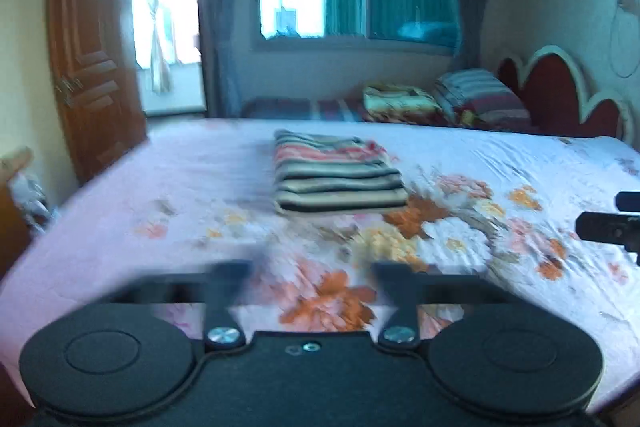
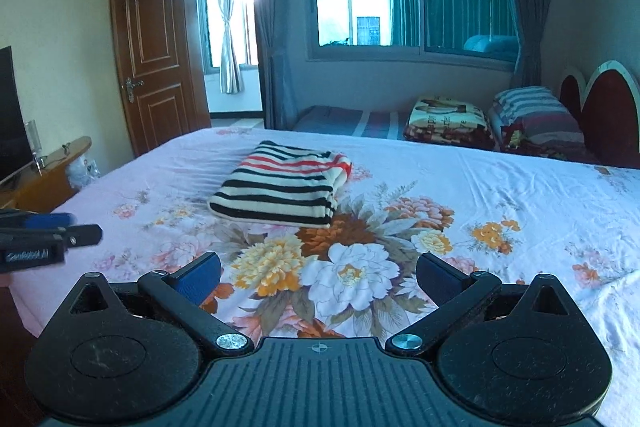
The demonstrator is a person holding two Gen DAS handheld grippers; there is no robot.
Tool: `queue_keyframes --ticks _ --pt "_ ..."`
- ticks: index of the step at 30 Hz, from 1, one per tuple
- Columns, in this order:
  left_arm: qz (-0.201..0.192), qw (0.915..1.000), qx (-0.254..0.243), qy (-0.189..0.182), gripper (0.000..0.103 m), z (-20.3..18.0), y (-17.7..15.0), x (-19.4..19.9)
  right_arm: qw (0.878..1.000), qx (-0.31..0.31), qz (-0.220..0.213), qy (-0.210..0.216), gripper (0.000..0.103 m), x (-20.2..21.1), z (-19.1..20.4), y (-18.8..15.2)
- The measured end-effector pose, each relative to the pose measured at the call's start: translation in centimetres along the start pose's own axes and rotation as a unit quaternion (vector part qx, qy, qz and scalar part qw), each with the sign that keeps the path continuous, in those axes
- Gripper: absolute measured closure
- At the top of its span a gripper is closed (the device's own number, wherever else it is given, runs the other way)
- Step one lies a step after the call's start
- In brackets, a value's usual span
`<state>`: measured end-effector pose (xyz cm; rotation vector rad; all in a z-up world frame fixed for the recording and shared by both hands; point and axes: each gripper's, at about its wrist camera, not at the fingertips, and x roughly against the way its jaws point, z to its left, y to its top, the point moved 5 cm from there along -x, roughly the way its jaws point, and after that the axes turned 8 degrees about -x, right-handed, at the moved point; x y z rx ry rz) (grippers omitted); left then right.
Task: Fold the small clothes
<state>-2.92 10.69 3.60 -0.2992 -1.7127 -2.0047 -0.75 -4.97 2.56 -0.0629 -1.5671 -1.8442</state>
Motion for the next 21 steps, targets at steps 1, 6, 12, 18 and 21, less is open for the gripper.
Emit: queue_keyframes --ticks 1,6,12,18,21 --pt "-0.03 0.9995 -0.002 0.011 0.001 0.0 0.2 0.7 1.0 0.0 -0.003 -0.001 0.0 0.2 0.0 0.1" --pt "-0.037 0.9993 -0.003 0.005 0.001 -0.4 0.9 1.3 1.0 -0.005 -0.005 -0.001 0.0 0.7 0.4 0.3" --pt "-0.042 0.9991 -0.002 0.003 0.001 -1.1 1.0 1.8 1.0 -0.004 -0.011 -0.002 0.0 1.5 0.0 0.5" --pt "-0.041 0.9992 0.002 0.005 0.001 -1.1 0.7 2.2 1.0 -0.003 -0.016 -0.001 0.0 2.0 0.0 0.9" --pt "-0.037 0.9993 0.007 0.0 0.001 -0.9 0.7 2.2 1.0 -0.002 -0.016 0.0 0.0 2.0 0.2 0.9"
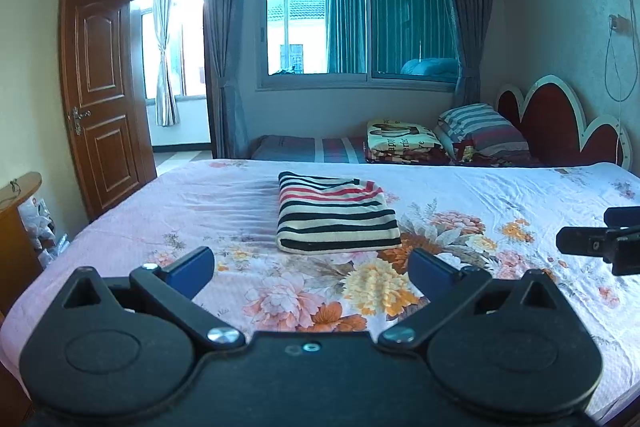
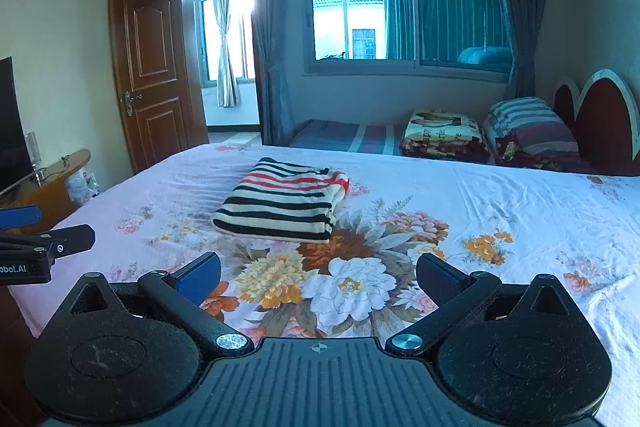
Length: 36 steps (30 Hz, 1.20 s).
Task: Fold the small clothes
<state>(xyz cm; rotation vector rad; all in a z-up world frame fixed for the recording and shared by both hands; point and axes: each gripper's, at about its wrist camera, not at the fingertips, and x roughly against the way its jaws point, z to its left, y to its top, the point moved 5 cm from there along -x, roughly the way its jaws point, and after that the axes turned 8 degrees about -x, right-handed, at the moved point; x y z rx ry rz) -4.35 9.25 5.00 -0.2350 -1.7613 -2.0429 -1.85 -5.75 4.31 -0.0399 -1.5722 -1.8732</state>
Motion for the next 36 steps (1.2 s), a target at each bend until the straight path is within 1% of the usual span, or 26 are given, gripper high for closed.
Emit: queue_keyframes --ticks 6,11,18,36 --pt "-0.002 1.0 -0.003 0.004 0.001 0.03 0.0 -0.02 1.0 0.001 0.001 0.0 0.0 -0.06 0.15 -0.11" --pt "0.007 1.0 -0.003 0.003 0.001 -0.03 -0.17 -0.25 1.0 0.002 0.0 0.0 0.0 -0.06 0.08 -0.05" --pt "-0.001 1.0 -0.008 -0.003 0.001 -0.01 0.03 -0.03 1.0 0.003 -0.001 0.001 0.0 0.02 -0.1 0.07" --pt "-0.007 1.0 -0.007 -0.002 0.001 0.41 0.35 0.2 1.0 0.001 0.0 0.001 0.0 -0.05 -0.42 0.1"
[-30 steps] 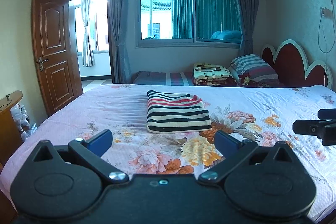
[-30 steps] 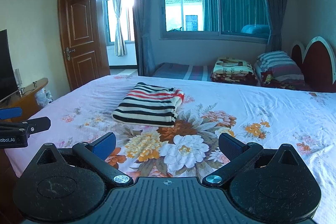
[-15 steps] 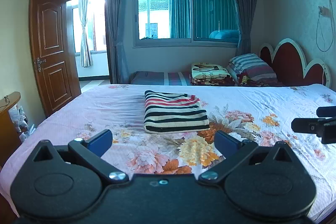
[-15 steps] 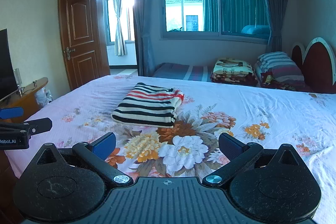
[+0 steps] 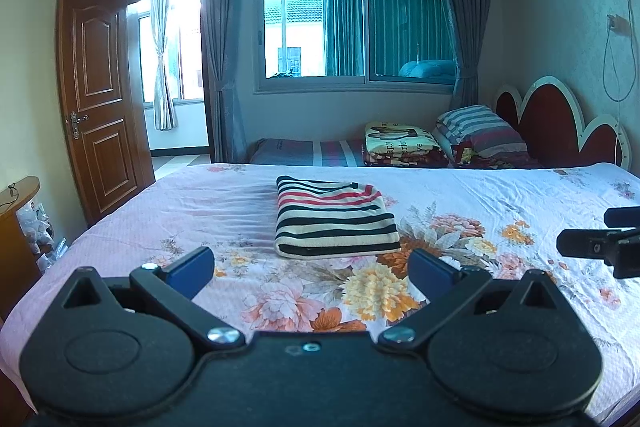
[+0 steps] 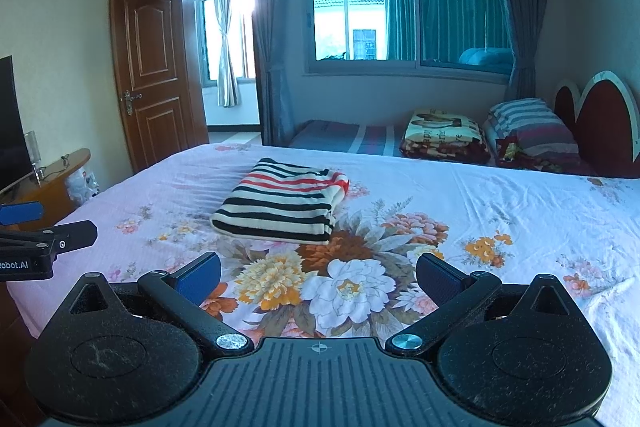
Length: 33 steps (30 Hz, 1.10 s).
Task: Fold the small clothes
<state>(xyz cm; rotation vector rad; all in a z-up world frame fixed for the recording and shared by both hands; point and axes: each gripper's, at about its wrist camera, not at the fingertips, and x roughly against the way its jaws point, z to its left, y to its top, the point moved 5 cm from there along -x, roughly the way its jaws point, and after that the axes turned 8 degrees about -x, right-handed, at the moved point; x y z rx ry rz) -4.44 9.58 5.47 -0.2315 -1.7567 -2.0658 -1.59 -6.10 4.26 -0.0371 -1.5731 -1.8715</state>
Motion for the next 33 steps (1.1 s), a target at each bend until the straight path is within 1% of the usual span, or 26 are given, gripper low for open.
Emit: queue_keyframes --ticks 14,24,33 --pt "-0.002 1.0 -0.001 -0.001 0.001 0.26 0.17 -0.07 1.0 0.002 0.0 0.001 0.0 -0.11 -0.08 0.01" --pt "0.001 1.0 0.0 0.009 0.001 0.76 0.39 -0.35 1.0 0.005 -0.002 0.002 0.0 -0.02 -0.4 -0.01" --pt "0.001 1.0 0.0 0.003 0.001 0.93 0.44 -0.51 1.0 0.004 -0.002 0.004 0.0 -0.04 -0.51 0.14"
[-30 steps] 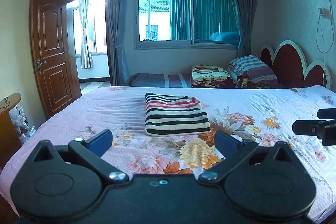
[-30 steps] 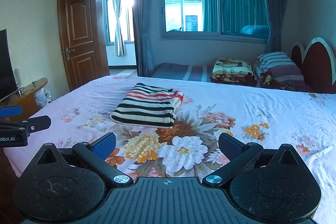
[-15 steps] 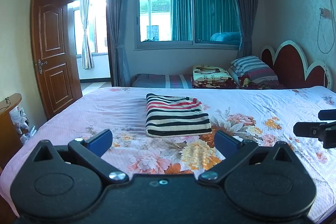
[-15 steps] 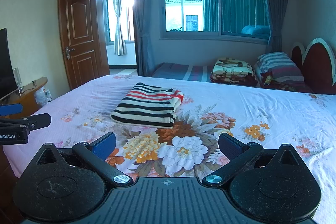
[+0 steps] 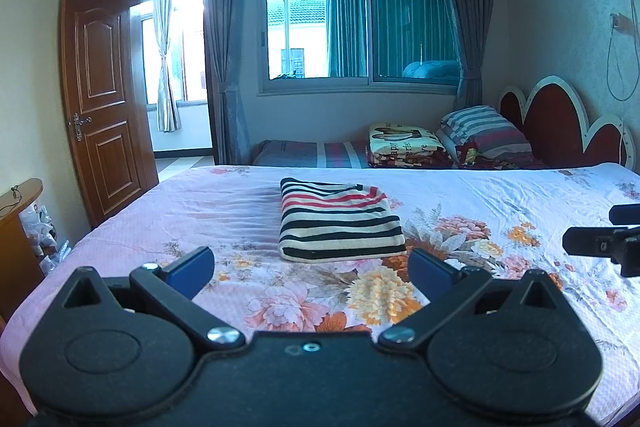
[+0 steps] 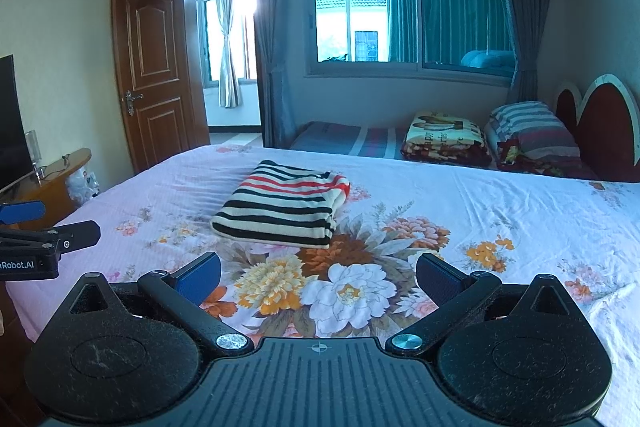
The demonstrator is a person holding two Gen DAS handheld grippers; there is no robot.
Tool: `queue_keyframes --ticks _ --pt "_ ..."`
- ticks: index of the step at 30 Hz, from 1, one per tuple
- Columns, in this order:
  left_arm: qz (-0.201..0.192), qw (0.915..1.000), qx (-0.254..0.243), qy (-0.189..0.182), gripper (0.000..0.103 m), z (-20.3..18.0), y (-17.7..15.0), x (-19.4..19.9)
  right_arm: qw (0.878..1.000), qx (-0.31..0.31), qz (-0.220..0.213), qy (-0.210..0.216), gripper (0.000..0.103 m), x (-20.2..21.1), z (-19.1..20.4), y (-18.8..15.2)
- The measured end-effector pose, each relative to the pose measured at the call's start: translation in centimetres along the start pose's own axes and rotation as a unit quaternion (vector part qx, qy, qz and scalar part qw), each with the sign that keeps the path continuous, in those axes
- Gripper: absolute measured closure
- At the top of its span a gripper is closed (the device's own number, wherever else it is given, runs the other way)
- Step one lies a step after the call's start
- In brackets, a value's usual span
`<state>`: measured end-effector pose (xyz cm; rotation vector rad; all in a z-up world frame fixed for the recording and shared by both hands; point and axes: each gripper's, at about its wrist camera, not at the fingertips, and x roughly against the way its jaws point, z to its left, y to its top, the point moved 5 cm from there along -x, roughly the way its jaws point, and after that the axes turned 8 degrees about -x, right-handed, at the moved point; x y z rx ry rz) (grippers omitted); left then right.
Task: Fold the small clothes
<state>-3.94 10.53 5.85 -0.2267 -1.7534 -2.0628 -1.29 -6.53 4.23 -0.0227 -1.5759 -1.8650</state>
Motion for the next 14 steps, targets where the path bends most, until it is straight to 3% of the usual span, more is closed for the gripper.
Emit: queue_keyframes --ticks 5,8,14 --pt "-0.002 1.0 0.001 -0.005 0.001 0.16 0.05 -0.26 1.0 0.0 -0.001 0.002 0.0 -0.04 -0.05 0.24" --pt "-0.005 0.9995 0.002 -0.03 0.001 0.24 0.1 -0.52 1.0 -0.001 0.0 0.004 0.0 -0.15 -0.07 0.26" --pt "0.0 0.9999 0.0 -0.013 0.001 0.26 0.04 -0.83 1.0 0.002 0.003 0.013 0.0 -0.88 0.19 0.44"
